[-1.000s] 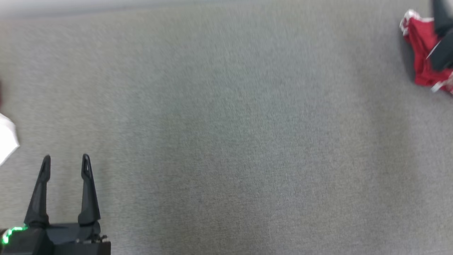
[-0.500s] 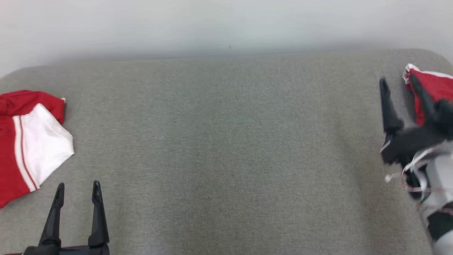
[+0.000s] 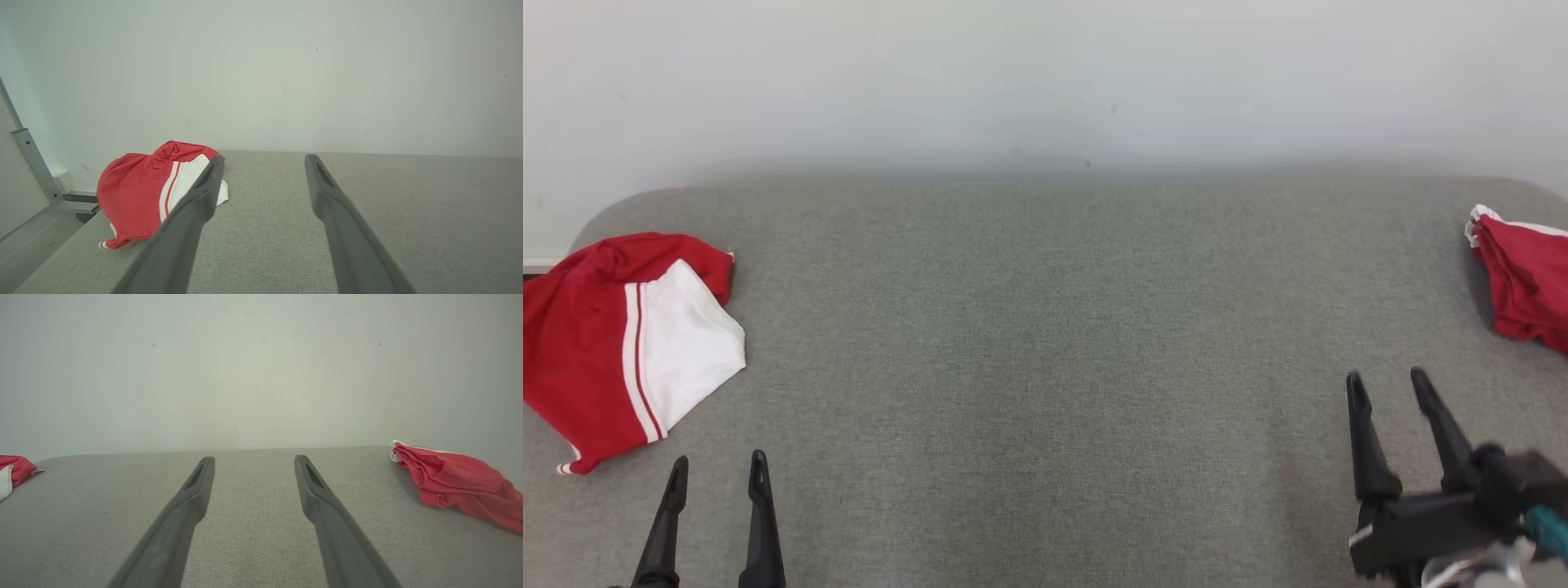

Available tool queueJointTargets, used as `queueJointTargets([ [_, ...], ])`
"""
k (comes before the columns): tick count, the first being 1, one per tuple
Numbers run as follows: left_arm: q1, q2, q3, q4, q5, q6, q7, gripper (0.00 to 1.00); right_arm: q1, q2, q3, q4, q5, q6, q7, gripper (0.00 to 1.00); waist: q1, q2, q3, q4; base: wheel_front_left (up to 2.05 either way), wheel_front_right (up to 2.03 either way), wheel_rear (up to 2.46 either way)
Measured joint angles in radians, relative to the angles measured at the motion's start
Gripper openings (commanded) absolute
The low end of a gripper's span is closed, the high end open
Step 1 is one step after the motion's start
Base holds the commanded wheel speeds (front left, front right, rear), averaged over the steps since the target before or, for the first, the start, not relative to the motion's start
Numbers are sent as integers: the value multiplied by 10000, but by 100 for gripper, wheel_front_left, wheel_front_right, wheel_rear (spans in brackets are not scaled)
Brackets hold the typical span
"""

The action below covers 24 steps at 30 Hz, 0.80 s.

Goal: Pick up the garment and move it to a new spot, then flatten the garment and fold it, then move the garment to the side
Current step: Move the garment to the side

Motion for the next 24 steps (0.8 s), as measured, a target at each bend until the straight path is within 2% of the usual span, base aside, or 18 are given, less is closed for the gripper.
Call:
queueJointTargets([
  [9,197,-36,-138,245,13,-75,0,100,1947,646,-234,-1089,-316,2,12,100,0,1,-296,246,0,0,0],
  [15,290,-42,-234,424,13,-88,0,100,2446,1016,-600,-1300,-431,2,-59,100,0,1,-520,337,0,0,0],
  [24,361,13,-332,525,40,-161,0,100,2699,1262,-585,-1440,-640,0,-44,100,1,1,-700,425,0,0,0],
])
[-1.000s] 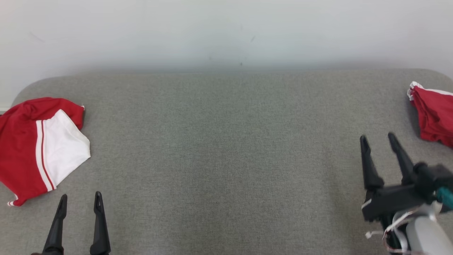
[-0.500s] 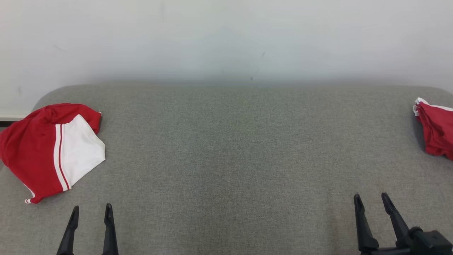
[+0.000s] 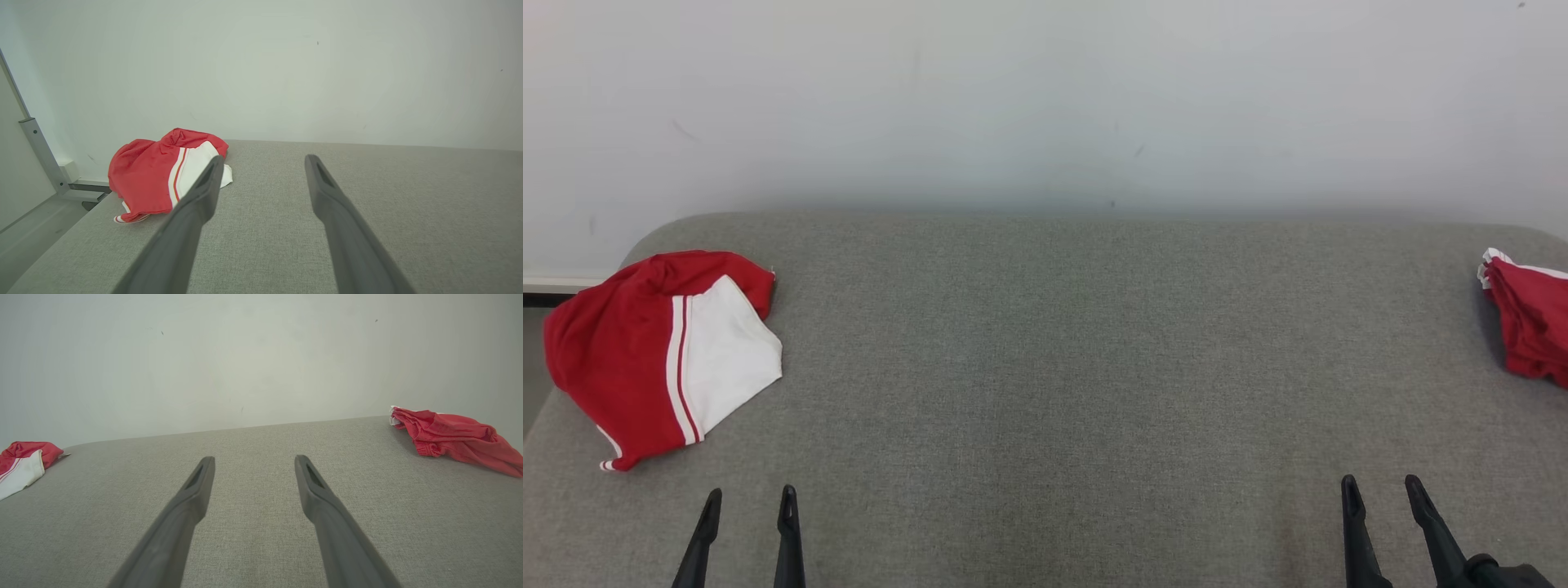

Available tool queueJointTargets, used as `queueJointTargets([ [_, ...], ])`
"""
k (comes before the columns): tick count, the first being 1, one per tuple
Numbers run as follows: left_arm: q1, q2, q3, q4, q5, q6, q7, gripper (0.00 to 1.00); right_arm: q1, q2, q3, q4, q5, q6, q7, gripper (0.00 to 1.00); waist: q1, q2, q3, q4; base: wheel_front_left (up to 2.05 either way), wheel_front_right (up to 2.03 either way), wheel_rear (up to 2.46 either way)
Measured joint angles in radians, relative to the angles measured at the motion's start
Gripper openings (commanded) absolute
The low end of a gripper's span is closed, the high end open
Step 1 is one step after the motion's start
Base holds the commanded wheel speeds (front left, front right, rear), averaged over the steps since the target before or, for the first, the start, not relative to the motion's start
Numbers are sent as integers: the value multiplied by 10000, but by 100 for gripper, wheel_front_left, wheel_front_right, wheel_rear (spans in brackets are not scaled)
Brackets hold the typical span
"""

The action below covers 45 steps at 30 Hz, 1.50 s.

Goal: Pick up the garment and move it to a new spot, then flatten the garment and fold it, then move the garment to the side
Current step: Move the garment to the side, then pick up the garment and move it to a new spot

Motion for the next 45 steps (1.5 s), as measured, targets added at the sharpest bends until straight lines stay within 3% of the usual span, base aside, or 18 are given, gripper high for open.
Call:
queueJointTargets([
  [14,-4,77,-88,242,0,-6,0,100,128,86,4,-8,-100,2,75,100,0,0,-167,21,0,0,0],
  [23,-29,153,-117,303,6,-6,0,100,237,111,132,-33,-105,2,71,100,0,0,-234,407,0,0,0],
  [45,-130,506,117,573,-192,295,13,100,310,127,261,199,165,0,-33,100,0,1,-275,3412,0,0,0],
])
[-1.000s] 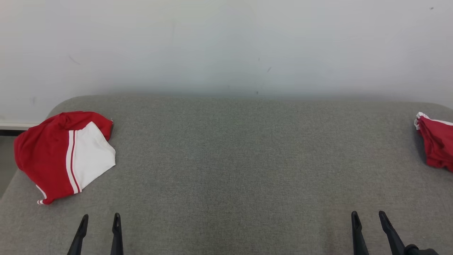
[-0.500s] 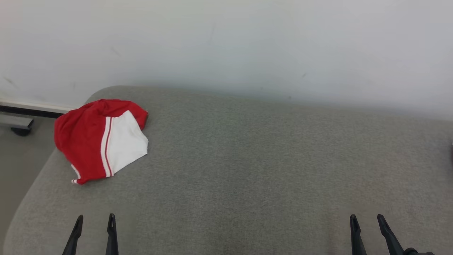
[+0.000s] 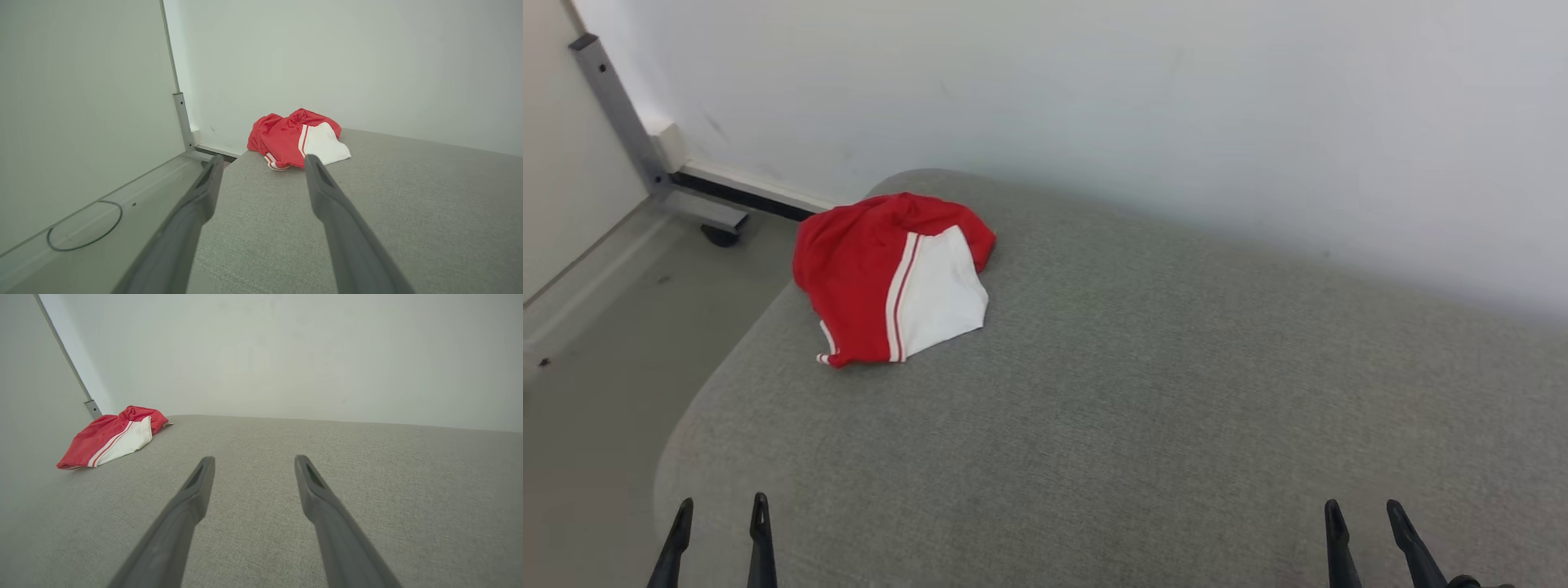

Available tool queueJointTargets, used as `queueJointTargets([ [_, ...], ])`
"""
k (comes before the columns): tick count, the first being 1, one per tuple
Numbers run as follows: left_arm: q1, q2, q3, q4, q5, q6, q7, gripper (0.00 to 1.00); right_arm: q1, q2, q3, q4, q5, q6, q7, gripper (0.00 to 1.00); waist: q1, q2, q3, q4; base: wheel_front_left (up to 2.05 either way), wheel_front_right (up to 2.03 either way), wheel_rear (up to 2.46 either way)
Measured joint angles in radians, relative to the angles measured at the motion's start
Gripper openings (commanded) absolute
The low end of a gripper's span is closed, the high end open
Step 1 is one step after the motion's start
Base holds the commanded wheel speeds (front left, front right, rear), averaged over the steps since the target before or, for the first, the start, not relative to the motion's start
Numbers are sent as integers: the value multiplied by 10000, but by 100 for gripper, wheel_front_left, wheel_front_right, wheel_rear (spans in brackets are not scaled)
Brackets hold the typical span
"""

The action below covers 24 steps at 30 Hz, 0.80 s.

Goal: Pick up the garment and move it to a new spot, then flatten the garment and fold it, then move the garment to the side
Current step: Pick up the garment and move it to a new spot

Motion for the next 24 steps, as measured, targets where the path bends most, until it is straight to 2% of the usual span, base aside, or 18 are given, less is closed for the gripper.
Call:
queueJointTargets([
  [9,90,88,213,-209,-221,199,33,100,-348,4,341,130,-2,0,27,100,0,0,111,921,0,0,0],
  [24,333,33,445,-522,-407,445,15,100,-857,4,669,449,-161,0,151,100,1,0,404,1135,0,0,0],
])
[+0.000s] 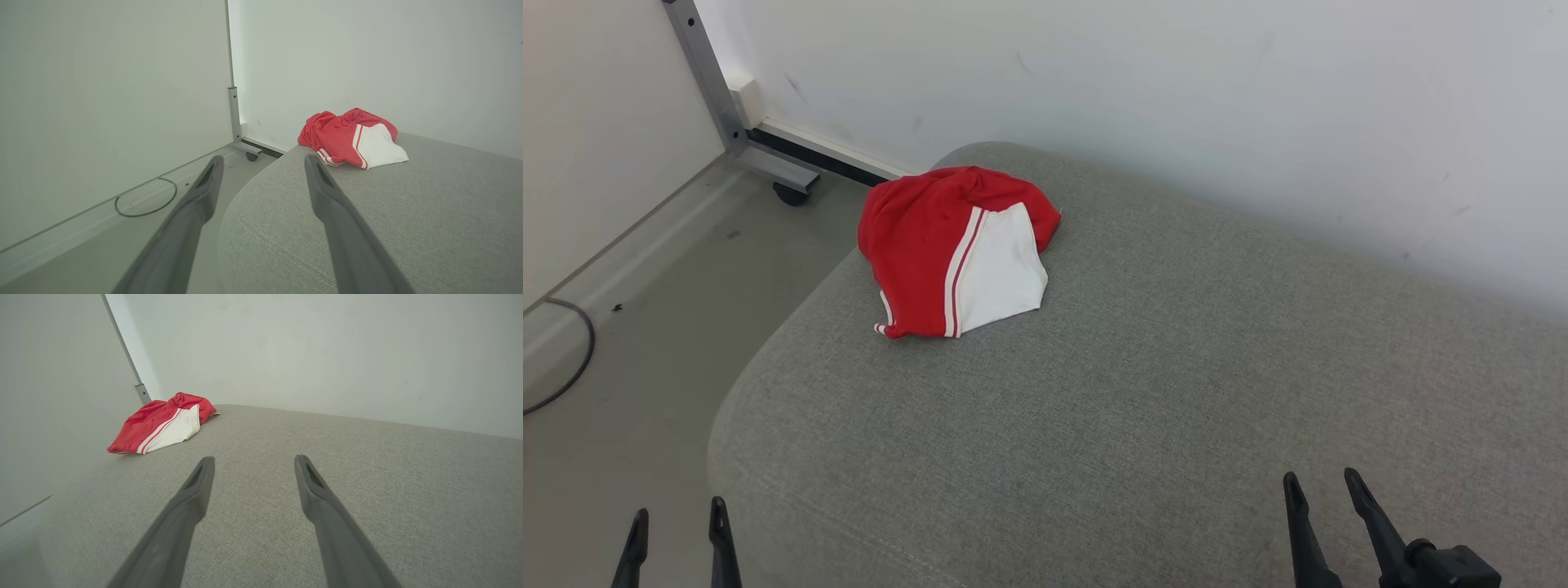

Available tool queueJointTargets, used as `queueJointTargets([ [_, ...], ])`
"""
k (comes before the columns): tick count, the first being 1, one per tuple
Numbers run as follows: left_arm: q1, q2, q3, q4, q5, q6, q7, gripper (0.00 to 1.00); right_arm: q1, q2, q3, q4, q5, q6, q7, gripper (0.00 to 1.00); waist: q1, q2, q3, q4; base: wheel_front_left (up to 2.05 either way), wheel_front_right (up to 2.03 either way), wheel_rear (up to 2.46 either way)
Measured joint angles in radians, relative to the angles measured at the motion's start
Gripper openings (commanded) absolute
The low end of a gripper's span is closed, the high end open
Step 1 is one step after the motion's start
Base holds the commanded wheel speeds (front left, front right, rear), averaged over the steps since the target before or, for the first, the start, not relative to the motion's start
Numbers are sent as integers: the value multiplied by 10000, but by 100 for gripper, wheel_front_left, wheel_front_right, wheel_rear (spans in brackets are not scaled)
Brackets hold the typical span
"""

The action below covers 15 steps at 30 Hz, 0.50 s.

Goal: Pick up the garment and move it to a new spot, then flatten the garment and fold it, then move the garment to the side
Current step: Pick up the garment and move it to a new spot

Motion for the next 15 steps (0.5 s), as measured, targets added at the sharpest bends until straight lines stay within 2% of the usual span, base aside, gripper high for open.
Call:
queueJointTargets([
  [5,-339,90,-113,127,-73,-63,8,100,60,2,-291,-8,-15,0,-46,100,-1,0,-24,-64,0,0,0],
  [10,-1356,426,-268,445,-173,-301,240,100,248,-2,-571,-211,-127,0,-40,100,0,0,0,-205,0,0,0],
  [15,-2531,786,-75,782,-512,-362,328,100,-87,6,-650,-640,-389,0,184,100,0,0,154,-584,0,0,0],
])
